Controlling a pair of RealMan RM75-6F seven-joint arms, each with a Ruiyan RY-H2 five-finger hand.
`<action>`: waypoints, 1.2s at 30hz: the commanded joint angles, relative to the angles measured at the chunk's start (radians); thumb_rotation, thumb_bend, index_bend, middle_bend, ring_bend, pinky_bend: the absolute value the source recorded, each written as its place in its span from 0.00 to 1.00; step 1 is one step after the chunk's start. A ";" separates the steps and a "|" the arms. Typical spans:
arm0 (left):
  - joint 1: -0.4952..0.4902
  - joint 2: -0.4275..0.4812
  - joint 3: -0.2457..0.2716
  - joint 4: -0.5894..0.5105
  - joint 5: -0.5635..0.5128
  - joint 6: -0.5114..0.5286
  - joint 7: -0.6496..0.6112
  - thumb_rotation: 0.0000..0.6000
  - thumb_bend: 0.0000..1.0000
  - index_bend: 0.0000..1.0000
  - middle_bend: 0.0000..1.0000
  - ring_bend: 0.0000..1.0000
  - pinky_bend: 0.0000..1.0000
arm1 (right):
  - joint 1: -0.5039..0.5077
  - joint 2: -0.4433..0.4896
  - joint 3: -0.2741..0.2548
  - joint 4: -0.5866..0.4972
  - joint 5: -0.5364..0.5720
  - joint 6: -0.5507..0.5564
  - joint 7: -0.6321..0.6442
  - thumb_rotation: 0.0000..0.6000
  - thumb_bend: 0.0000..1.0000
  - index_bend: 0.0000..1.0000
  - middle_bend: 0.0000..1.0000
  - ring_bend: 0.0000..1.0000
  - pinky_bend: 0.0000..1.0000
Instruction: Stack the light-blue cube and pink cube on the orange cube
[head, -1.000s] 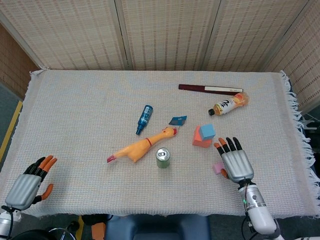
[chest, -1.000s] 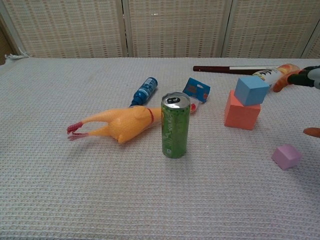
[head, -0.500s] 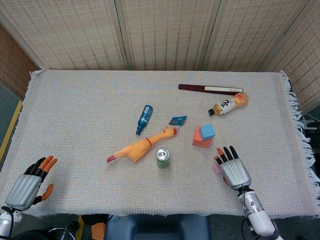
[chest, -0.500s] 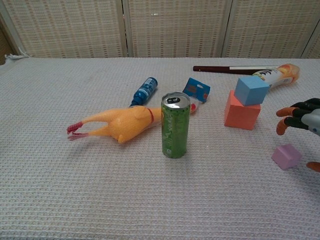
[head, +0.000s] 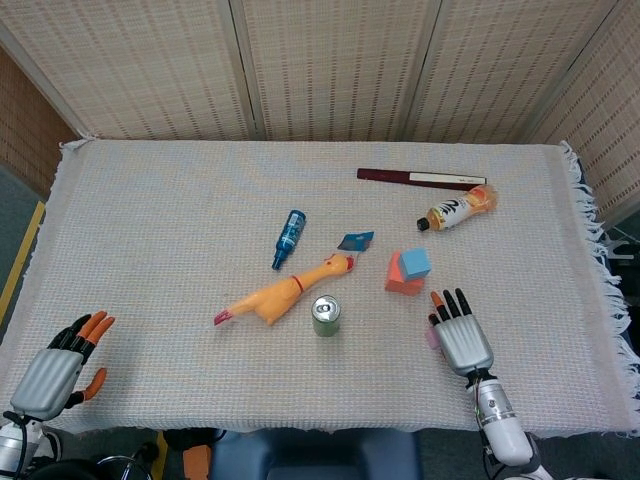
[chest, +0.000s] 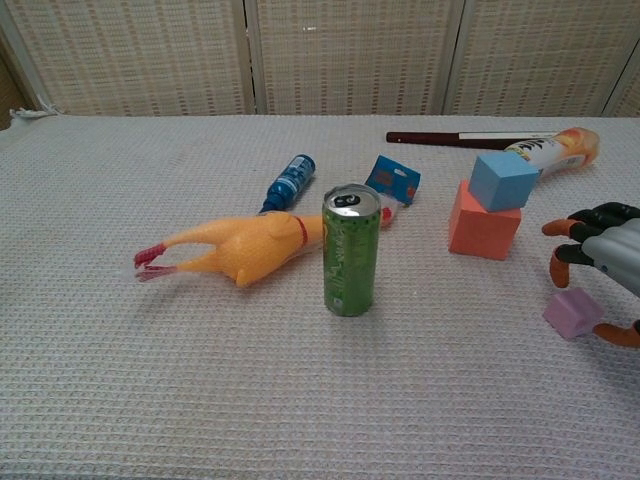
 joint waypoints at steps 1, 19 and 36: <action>-0.001 0.001 0.001 -0.001 0.000 -0.003 0.002 1.00 0.48 0.00 0.00 0.02 0.17 | -0.003 -0.009 0.008 0.011 0.003 -0.013 0.003 1.00 0.19 0.37 0.07 0.00 0.04; -0.001 0.001 -0.005 0.001 -0.016 -0.007 0.008 1.00 0.65 0.00 0.00 0.02 0.17 | 0.029 0.147 0.060 -0.133 -0.140 -0.058 0.114 1.00 0.23 0.60 0.08 0.00 0.05; -0.006 -0.012 -0.013 0.001 -0.043 -0.027 0.036 1.00 0.65 0.00 0.00 0.02 0.17 | 0.218 0.397 0.241 -0.273 -0.027 -0.267 0.216 1.00 0.24 0.57 0.07 0.00 0.05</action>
